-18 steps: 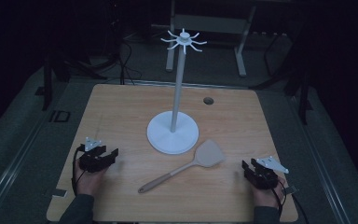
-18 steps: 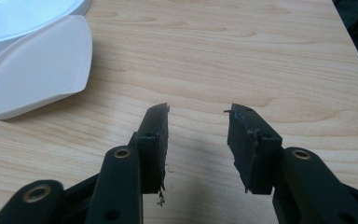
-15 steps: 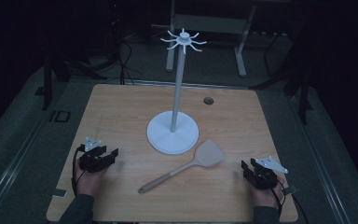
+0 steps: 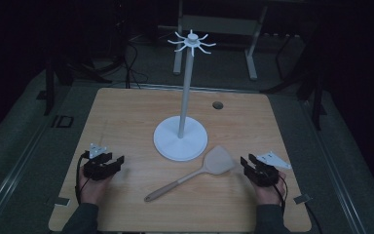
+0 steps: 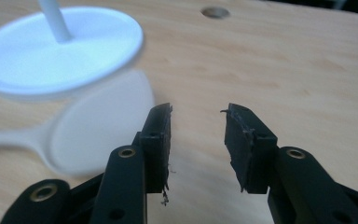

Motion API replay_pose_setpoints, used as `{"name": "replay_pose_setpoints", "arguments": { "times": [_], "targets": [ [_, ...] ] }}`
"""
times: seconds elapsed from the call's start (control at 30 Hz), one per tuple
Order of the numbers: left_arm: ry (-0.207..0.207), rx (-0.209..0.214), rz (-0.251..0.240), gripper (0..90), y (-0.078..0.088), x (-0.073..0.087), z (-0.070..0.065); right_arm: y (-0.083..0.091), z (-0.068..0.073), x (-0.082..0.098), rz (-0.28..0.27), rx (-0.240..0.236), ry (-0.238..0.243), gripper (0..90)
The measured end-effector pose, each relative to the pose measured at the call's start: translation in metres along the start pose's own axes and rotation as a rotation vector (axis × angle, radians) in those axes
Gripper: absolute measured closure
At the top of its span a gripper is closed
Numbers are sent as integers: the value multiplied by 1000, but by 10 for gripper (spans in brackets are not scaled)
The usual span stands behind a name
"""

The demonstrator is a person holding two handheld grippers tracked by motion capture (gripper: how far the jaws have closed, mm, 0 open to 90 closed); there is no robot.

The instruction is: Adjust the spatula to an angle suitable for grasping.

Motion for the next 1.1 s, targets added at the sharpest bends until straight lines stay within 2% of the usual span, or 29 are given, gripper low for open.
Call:
{"name": "replay_pose_setpoints", "arguments": {
  "times": [0.03,0.13,0.3,0.33,0.37,0.4,0.47,0.53,0.57,0.67,0.7,0.8,0.9,0.93,1.0,1.1],
  "targets": [
    [0,-1,-1,473,0,0,0,-7,7,-8,-8,-20,13,630],
    [1,-1,0,474,0,0,0,-16,14,-16,-18,-41,30,663],
    [-6,3,4,474,-1,0,0,-37,28,-35,-18,-81,75,880],
    [-6,3,4,474,-1,0,0,-37,28,-35,-18,-81,75,880],
    [-6,3,4,473,-1,0,0,-45,33,-41,-9,-89,105,898],
    [-6,3,4,473,-1,0,0,-45,33,-41,-9,-89,105,898],
    [-6,3,4,473,-1,0,0,-56,37,-49,21,-96,145,898],
    [-3,3,2,473,-1,0,0,-60,38,-52,30,-100,144,897],
    [-3,1,4,472,-2,0,0,-67,41,-56,52,-88,171,897],
    [-2,1,6,472,-2,0,0,-76,44,-57,79,-84,186,895],
    [-3,1,6,472,-2,0,0,-84,45,-57,107,-90,197,894],
    [-1,1,8,471,-2,0,1,-94,47,-56,150,-93,196,891],
    [2,1,7,470,-2,0,1,-98,49,-54,165,-96,195,891],
    [3,1,9,470,-2,0,1,-100,50,-52,184,-92,216,891],
    [4,0,10,470,-2,0,1,-103,49,-50,202,-90,222,891],
    [0,-1,13,470,-3,0,0,-107,47,-50,210,-84,204,891]
  ]
}}
Point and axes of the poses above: each handheld gripper's, and its own axes: y roughly backward along the jaws, x roughly out of its underside, z roughly to its left, the point moved 2 cm from there along -y, roughly forward along the jaws, and after that the axes turned 4 degrees about -y, right-handed, at the moved point
